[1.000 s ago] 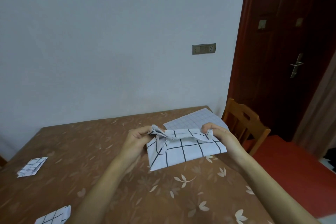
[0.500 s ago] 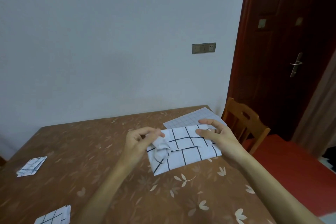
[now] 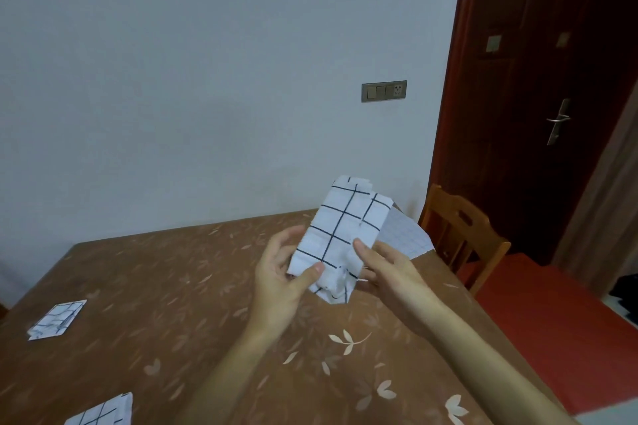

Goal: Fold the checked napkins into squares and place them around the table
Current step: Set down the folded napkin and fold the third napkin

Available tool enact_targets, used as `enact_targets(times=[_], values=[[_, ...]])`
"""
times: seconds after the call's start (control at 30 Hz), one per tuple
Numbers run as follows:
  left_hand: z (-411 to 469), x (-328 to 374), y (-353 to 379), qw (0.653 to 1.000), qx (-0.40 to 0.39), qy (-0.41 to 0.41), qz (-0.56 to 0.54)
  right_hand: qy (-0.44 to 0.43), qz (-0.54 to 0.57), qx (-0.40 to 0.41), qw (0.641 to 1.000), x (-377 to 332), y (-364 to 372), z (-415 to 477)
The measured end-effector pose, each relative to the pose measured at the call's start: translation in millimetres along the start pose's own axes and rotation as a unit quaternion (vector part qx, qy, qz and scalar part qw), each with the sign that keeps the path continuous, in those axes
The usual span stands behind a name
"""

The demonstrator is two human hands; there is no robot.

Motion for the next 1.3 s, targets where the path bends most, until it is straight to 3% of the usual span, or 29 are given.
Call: enact_targets(times=[0.37,0.47,0.63,0.83,0.93,1.07,1.3], values=[[-9.4,0.3,23.1,0.992,-0.085,-0.088,-0.045,-0.042,-0.121,0.038,0.991,-5.8,4.6,0.3],[-8.0,-0.9,18.2,0.991,-0.06,-0.104,-0.051,-0.037,-0.088,0.037,0.995,-6.0,1.6,-1.8],[-4.6,1.7,9.2,0.979,-0.011,-0.153,-0.136,-0.02,-0.07,-0.057,0.996,-0.8,-7.1,-7.3],[-6.3,2.9,10.5,0.968,-0.082,-0.161,-0.176,-0.044,-0.077,0.003,0.996,0.7,-10.0,-3.3],[-8.4,6.6,13.1,0.972,-0.121,-0.138,-0.145,-0.052,-0.105,0.025,0.993,0.8,-11.6,-2.1],[-5.8,5.0,12.1,0.987,-0.114,-0.101,-0.044,-0.045,-0.12,0.029,0.991,4.1,-10.5,-3.5],[-4.6,4.4,15.8,0.989,-0.124,-0.079,-0.016,-0.045,-0.12,0.015,0.992,-5.5,-3.2,-5.3]])
Point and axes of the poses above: each hand's wrist, its own z-axis towards the middle knuckle, its own y-axis out of the palm, x = y × z, the point moved 3 cm from there along z, towards the middle knuckle, and after that the axes turned 13 degrees about -x, right-handed, at the moved point
